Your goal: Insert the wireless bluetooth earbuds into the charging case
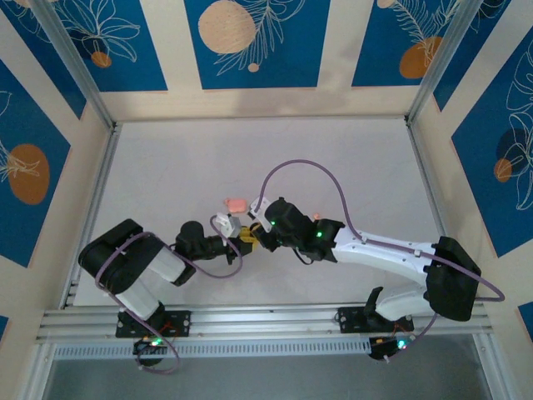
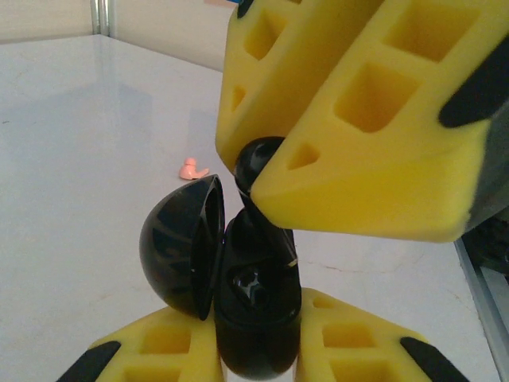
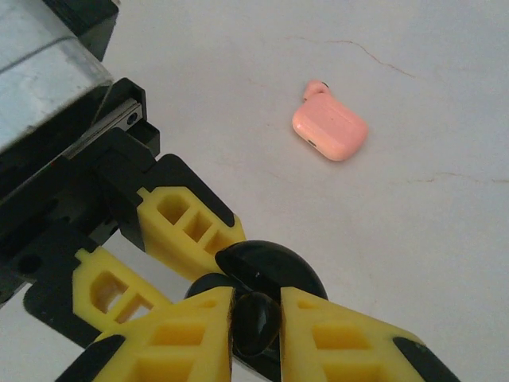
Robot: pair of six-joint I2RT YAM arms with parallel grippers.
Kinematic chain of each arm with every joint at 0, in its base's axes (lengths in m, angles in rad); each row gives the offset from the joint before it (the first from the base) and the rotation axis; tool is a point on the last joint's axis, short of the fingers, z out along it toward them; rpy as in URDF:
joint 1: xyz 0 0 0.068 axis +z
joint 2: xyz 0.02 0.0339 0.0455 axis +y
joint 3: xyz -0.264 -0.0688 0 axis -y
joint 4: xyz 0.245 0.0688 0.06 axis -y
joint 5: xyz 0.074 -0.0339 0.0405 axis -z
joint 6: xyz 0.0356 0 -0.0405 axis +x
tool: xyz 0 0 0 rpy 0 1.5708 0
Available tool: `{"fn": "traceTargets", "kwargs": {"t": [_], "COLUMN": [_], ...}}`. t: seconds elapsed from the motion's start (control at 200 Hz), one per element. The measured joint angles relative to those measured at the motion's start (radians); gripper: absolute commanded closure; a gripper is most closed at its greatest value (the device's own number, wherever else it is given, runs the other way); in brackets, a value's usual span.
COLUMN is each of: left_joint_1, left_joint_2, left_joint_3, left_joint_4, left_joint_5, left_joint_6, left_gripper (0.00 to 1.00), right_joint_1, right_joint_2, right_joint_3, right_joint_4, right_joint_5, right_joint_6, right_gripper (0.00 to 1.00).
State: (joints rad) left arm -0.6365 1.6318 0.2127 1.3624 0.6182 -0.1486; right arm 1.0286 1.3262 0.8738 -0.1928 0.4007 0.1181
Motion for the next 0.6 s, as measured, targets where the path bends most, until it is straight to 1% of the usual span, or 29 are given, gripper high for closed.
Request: {"fn": "traceTargets", "kwargs": {"t": [0.6], "left_joint_1": [-0.002], "left_joint_2": [-0.022], "left_joint_3": [0.0], "left_joint_4": [-0.013], "left_joint_5": [0.002], "left_joint_6": [-0.003], "left_gripper": [0.79], "right_joint_1": [0.026], "right_joint_2": [0.0], "right_joint_3": [0.0], "right_joint_4": [0.005], "right_joint_5": [0.022], "right_joint_6": [-0.044], "right_gripper": [0.79]}}
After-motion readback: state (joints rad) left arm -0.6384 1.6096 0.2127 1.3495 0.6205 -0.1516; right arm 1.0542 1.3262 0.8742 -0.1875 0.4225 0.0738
